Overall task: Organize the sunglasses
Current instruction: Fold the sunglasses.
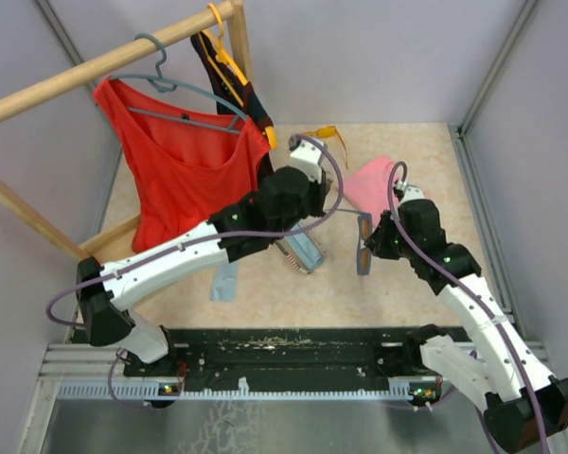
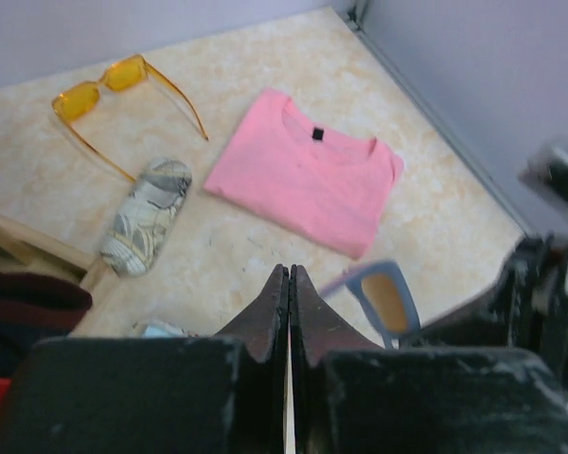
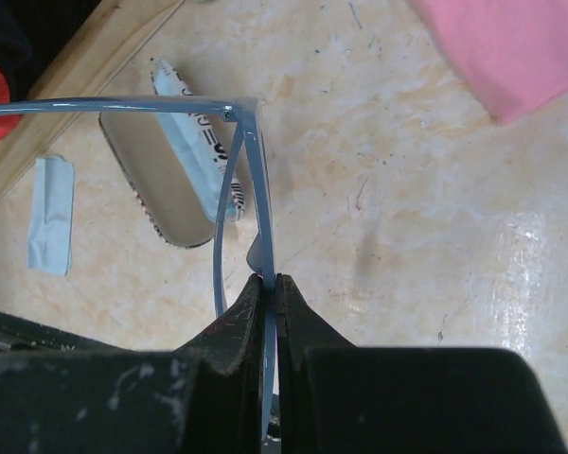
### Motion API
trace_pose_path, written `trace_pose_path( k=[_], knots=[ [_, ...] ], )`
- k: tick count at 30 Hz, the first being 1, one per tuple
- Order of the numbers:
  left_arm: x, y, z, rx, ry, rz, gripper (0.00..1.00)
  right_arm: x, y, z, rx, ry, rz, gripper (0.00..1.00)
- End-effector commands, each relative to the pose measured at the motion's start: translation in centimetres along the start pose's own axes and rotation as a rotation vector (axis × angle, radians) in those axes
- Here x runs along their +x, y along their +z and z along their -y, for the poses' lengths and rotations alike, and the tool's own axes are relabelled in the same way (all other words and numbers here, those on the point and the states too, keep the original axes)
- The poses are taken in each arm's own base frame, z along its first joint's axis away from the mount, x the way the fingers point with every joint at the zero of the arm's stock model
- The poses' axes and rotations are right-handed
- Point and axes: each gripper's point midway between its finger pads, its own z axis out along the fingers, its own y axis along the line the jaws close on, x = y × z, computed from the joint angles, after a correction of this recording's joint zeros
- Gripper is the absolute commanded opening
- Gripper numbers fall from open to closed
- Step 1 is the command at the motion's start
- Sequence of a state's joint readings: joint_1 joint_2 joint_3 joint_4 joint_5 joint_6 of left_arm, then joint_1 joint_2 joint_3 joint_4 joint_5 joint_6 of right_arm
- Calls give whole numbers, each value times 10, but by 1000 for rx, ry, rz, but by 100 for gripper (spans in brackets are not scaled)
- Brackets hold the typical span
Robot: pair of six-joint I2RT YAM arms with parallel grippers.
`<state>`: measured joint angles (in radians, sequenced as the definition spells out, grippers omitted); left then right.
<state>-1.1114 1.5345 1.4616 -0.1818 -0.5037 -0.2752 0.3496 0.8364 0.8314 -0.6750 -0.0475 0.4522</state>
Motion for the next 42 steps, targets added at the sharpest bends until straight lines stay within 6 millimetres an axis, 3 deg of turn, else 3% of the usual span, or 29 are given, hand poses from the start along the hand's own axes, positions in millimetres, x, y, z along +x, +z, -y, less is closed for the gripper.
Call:
trace_pose_path(
  k=[1, 5, 14, 30, 42],
  knots=[
    [-20, 20, -10, 11, -26, -12, 0, -12, -7, -25, -105, -50, 54, 0],
    [-26, 33, -10, -3, -20, -29, 0, -9, -7, -32, -113, -68, 54, 0],
    [23, 56, -18, -71, 41, -177, 0, -24, -8, -38, -92, -56, 107, 0],
    [73, 46, 5, 15, 23, -271, 0, -55, -1, -47, -85, -18, 195, 0],
    [98, 42, 21, 43, 2, -322, 0, -58, 10, -54, -110, 28, 205, 0]
  ],
)
